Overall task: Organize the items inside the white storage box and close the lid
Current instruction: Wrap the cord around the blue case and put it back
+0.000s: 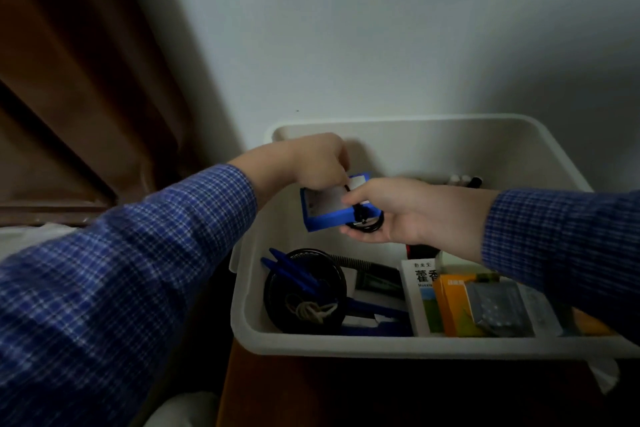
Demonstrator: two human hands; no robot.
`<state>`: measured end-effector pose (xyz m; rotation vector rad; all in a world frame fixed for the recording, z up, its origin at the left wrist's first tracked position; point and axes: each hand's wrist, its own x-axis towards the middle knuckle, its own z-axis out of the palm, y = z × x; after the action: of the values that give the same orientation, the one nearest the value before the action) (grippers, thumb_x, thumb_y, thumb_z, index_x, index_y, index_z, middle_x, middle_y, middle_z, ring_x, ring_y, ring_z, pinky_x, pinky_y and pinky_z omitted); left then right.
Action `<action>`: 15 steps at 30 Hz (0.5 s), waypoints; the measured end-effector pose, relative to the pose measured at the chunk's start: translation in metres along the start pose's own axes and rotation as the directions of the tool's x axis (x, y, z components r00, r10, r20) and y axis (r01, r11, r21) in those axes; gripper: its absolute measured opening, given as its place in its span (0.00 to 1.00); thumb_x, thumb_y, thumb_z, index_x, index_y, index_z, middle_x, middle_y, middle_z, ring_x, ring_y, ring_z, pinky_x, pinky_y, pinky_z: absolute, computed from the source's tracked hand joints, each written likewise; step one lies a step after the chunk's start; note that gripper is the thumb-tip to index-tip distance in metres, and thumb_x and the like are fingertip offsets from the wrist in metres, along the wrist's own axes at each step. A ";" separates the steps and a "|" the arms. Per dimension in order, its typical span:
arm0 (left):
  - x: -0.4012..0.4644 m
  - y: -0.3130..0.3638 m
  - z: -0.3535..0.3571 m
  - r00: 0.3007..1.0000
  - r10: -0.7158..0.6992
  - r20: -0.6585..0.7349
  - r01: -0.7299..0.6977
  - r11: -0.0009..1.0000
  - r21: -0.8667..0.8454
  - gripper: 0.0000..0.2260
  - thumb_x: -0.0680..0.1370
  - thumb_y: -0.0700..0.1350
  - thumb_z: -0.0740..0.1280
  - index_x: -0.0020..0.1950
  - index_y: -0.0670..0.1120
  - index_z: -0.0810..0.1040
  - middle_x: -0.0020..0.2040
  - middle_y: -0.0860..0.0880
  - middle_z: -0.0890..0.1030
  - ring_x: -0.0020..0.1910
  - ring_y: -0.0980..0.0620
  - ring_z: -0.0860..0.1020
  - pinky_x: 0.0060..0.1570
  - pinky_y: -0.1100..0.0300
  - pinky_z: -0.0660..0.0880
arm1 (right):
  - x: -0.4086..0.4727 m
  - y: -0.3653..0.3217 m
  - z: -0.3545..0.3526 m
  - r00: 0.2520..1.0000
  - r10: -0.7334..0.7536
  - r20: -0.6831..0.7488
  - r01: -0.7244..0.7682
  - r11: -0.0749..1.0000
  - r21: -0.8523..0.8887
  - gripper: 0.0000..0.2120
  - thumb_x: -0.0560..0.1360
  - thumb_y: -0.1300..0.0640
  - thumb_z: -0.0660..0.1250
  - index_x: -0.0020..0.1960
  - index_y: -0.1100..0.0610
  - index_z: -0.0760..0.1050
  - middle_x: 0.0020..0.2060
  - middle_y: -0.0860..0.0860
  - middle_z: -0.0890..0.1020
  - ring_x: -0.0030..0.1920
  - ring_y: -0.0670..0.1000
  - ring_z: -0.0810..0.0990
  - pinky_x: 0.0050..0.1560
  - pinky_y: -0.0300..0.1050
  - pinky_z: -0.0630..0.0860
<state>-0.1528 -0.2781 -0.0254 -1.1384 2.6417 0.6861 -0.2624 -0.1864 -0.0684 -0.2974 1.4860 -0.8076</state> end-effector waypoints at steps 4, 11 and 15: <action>-0.037 -0.008 -0.009 0.941 0.059 -0.333 -0.047 0.998 0.043 0.14 0.76 0.41 0.64 0.60 0.46 0.81 0.54 0.49 0.83 0.55 0.48 0.80 0.57 0.54 0.77 | 0.025 0.007 0.013 0.998 0.052 -0.035 -0.054 0.997 -0.057 0.09 0.77 0.65 0.69 0.55 0.61 0.73 0.54 0.60 0.78 0.46 0.57 0.81 0.33 0.48 0.84; -0.065 -0.054 0.015 0.785 -0.205 -0.585 0.158 0.979 -0.131 0.18 0.78 0.50 0.66 0.65 0.45 0.71 0.60 0.45 0.74 0.51 0.47 0.77 0.49 0.54 0.74 | 0.060 0.019 0.028 0.997 0.050 -0.065 -0.053 0.997 -0.048 0.08 0.80 0.63 0.67 0.59 0.60 0.72 0.48 0.57 0.77 0.44 0.56 0.80 0.42 0.50 0.84; -0.060 -0.061 0.024 0.760 -0.229 -0.608 0.130 0.971 -0.202 0.13 0.78 0.45 0.64 0.62 0.44 0.71 0.55 0.48 0.73 0.46 0.51 0.75 0.44 0.58 0.70 | 0.069 0.026 0.032 0.992 0.043 -0.114 -0.043 0.999 0.002 0.06 0.80 0.62 0.67 0.55 0.61 0.72 0.47 0.59 0.77 0.46 0.58 0.81 0.51 0.55 0.83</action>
<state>-0.0672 -0.2650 -0.0467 -1.9321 2.9623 0.5328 -0.2323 -0.2214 -0.1347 -0.2216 1.5947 -0.8008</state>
